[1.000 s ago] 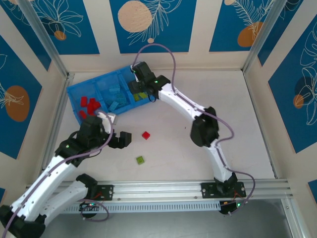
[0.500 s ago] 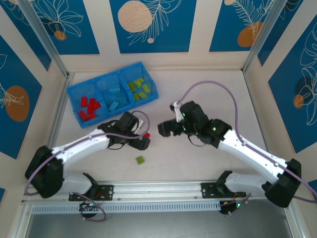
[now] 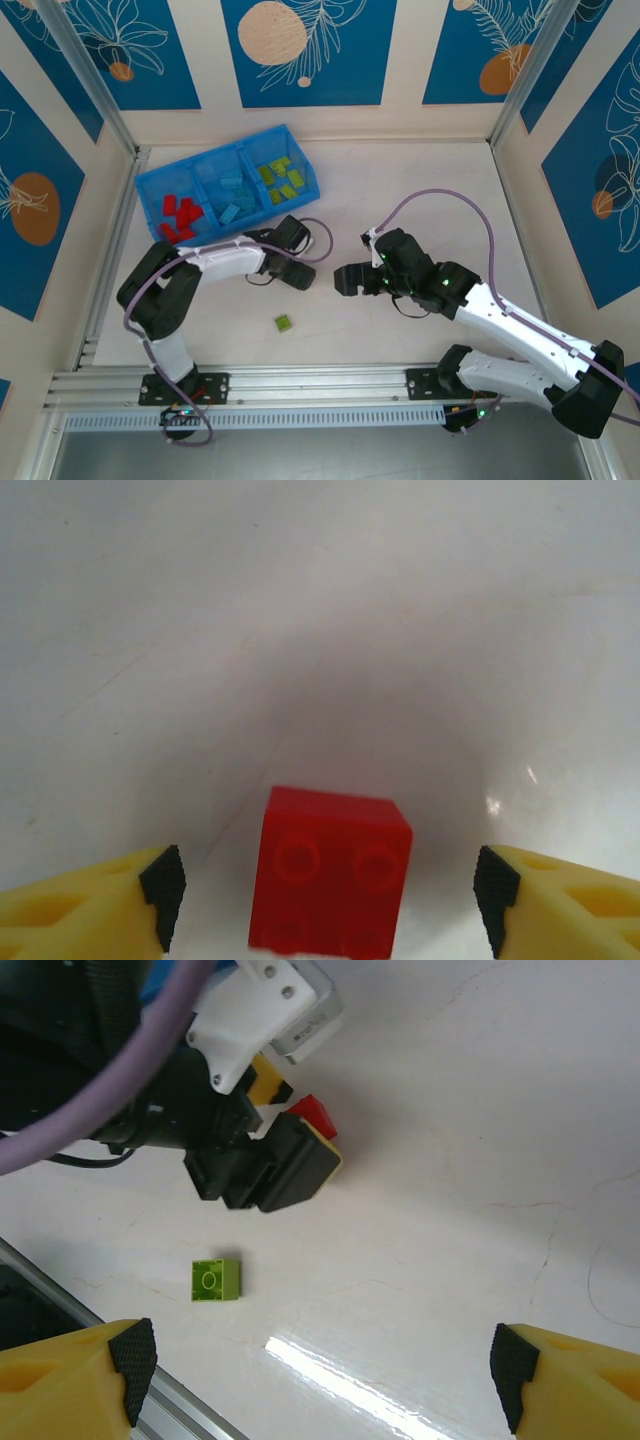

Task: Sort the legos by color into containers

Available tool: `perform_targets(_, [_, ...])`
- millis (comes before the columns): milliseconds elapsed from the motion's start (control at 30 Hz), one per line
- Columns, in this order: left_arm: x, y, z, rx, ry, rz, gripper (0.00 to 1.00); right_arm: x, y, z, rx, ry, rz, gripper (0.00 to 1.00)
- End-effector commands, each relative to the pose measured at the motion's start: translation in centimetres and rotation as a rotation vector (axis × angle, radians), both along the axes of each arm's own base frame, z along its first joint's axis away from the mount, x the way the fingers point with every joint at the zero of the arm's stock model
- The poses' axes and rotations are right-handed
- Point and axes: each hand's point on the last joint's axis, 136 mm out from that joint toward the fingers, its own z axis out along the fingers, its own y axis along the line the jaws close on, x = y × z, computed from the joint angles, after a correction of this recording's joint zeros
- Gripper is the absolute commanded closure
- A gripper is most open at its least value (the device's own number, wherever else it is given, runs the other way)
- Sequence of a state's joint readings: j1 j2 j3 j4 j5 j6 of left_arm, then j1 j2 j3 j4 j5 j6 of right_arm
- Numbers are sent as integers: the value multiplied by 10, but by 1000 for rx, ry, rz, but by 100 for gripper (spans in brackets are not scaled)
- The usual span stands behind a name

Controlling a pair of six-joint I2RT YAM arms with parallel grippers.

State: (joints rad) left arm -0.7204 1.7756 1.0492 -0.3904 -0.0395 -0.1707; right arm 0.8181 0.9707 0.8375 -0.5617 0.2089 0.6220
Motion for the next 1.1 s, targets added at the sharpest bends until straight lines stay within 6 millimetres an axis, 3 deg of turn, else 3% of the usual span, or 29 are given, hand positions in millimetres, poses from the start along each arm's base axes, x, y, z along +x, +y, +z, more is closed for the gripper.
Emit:
perform_targets(0, [6, -5, -1, 15, -17, -11, 41, -1, 2, 4, 29, 1, -8, 11])
perform_targets(100, [1, -1, -5, 20, -8, -5, 48, -1, 3, 4, 34, 3, -8, 11])
perform_targets(200, [-3, 3, -4, 22, -9, 0, 68, -1, 6, 5, 48, 4, -5, 11])
perform_targets(267, [-6, 6, -1, 14, -18, -1, 72, 0, 7, 6, 55, 4, -5, 11])
perform_targets(367, [-6, 8, 20, -29, -64, 14, 72, 0, 8, 8, 62, 3, -7, 11])
perform_targets(467, [4, 21, 55, -60, -153, 63, 73, 0, 9, 7, 66, 4, -8, 11])
perform_targets(600, [39, 71, 101, -76, -249, 236, 73, 0, 11, 6, 71, 1, -3, 11])
perform_targets(733, [82, 143, 145, -224, -333, 539, 75, 2, 16, 9, 93, -7, 13, 11])
perform_targets(833, [103, 204, 171, -235, -406, 774, 78, 2, 18, 12, 103, -16, 23, 11])
perform_targets(967, [123, 277, 182, -146, -460, 1047, 78, 2, 19, 12, 104, -15, 37, 11])
perform_targets(1067, [134, 318, 167, -132, -419, 1237, 77, 0, 21, 11, 106, -6, 53, 11])
